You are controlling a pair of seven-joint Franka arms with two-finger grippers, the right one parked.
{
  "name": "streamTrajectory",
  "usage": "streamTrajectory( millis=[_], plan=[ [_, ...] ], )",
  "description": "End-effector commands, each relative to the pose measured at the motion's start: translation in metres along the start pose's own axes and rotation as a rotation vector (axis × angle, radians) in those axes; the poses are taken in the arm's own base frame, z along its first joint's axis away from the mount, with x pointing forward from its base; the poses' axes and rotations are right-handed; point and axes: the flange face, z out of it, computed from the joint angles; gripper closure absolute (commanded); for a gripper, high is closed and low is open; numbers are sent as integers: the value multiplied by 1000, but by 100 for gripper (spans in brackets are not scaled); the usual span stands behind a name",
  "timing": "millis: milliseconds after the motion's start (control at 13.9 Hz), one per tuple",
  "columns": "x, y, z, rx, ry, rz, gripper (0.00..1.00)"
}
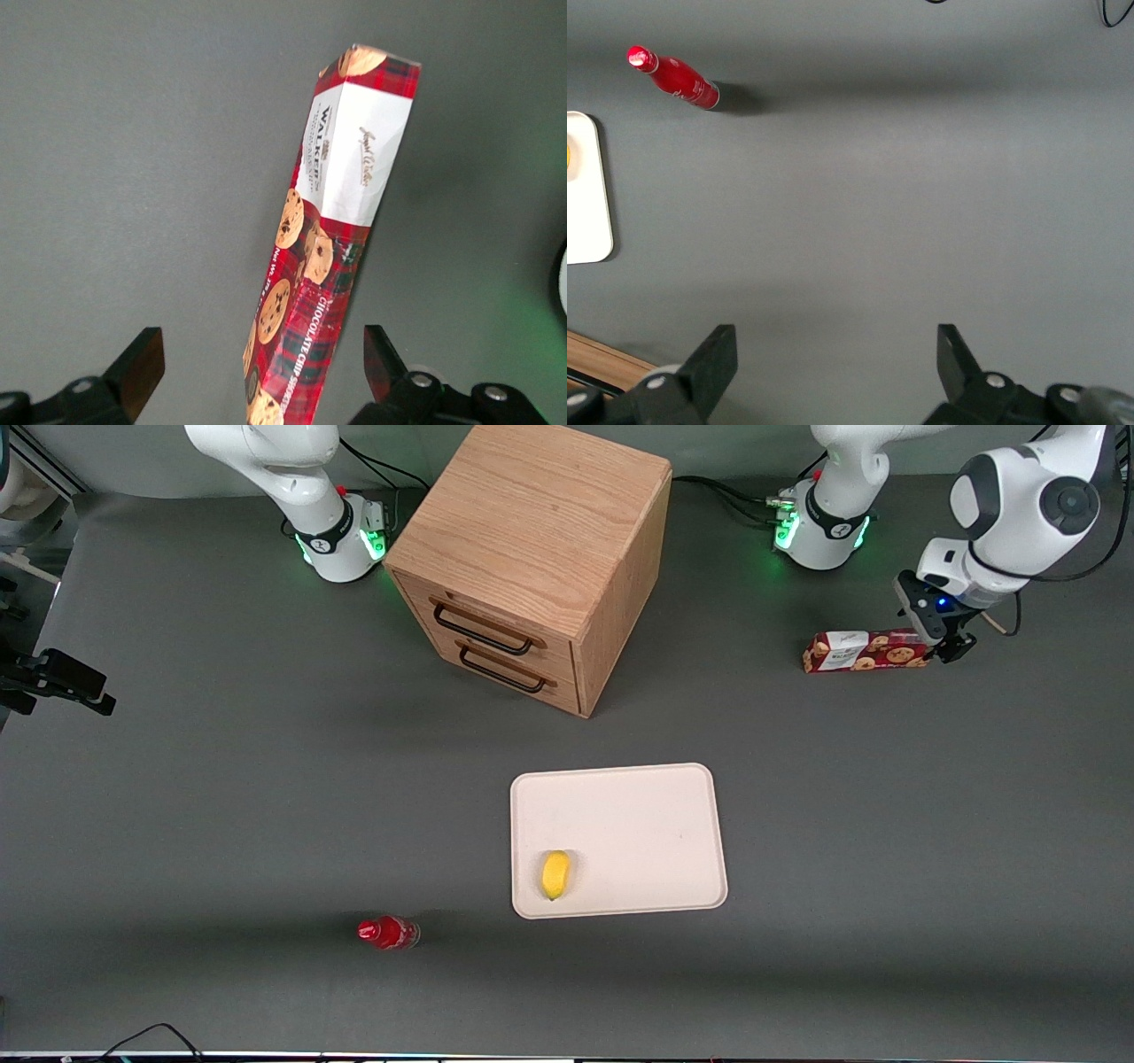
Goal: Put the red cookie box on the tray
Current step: 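Move the open left gripper over the red cookie box and lower it, then close the left gripper on the end of the red cookie box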
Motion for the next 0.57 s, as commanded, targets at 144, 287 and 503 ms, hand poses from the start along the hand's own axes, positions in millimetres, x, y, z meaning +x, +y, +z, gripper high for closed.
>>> streamTrajectory(
  millis=[144,287,503],
  plan=[
    [-5,24,38,-49,5,13,0],
    [-5,29,43,-100,2,9,0],
    [-4,40,48,-190,25,-28,0]
  ],
)
